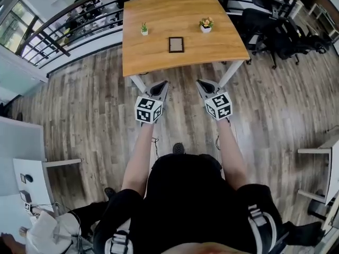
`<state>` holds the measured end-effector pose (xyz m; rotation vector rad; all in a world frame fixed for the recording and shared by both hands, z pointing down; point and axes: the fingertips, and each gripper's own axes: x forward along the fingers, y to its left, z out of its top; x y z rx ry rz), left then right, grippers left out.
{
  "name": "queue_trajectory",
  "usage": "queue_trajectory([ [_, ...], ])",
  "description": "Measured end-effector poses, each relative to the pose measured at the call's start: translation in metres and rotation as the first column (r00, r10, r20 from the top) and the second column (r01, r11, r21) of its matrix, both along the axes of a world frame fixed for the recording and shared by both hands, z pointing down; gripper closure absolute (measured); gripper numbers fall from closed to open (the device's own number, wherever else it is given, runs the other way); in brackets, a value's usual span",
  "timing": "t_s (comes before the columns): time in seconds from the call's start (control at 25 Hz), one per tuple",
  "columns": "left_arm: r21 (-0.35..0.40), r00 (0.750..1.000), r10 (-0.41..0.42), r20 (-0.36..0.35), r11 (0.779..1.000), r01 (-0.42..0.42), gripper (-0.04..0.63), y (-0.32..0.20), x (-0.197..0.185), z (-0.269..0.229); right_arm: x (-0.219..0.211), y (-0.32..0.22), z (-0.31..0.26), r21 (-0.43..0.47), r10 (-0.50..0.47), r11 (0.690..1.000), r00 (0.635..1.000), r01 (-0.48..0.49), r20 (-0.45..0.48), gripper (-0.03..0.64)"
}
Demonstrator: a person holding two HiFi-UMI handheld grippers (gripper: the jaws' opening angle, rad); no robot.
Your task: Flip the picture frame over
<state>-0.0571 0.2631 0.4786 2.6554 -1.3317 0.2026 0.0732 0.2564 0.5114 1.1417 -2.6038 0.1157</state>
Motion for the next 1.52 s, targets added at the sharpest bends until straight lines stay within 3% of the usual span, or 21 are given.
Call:
queue_trajectory([
  [0.56,-0.01,0.995,0.102,-0.021,0.995,-0.102,0.572,0.009,0.001,0.015,-0.006,0.003,0.012,-0.011,0.044,0.999,0.999,-0.044,0.0,0.608],
  [0.72,-0.011,0.994,0.111,-0.016,0.994,-0.112,0.571,0.01,0.004,0.015,-0.004,0.003,0.006,0.008,0.053,0.999,0.998,-0.054,0.03,0.545],
  [0.8,-0.007,0.994,0.103,-0.024,0.995,-0.103,0.561,0.01,0.003,0.015,-0.004,0.005,0.006,0.015,0.05,0.999,0.998,-0.051,0.035,0.48],
  [0.92,-0.013,0.995,0.091,-0.027,0.996,-0.092,0.428,0.008,0.001,0.017,-0.006,0.008,0.009,0.018,0.038,0.999,0.999,-0.038,0.026,0.365],
  [1.24,0.009,0.994,0.099,-0.042,0.995,-0.099,0.288,0.007,0.004,0.017,0.002,0.006,0.009,0.019,0.081,0.997,0.996,-0.081,0.022,0.22],
  [1.4,0.026,0.994,0.097,-0.041,0.995,-0.096,0.288,0.007,0.002,0.013,0.019,0.003,0.007,0.01,0.172,0.985,0.981,-0.173,0.089,0.218],
  [1.52,0.033,0.994,0.092,-0.054,0.995,-0.09,0.288,0.007,-0.004,0.012,0.028,0.006,0.012,0.0,0.207,0.978,0.974,-0.208,0.09,0.219],
])
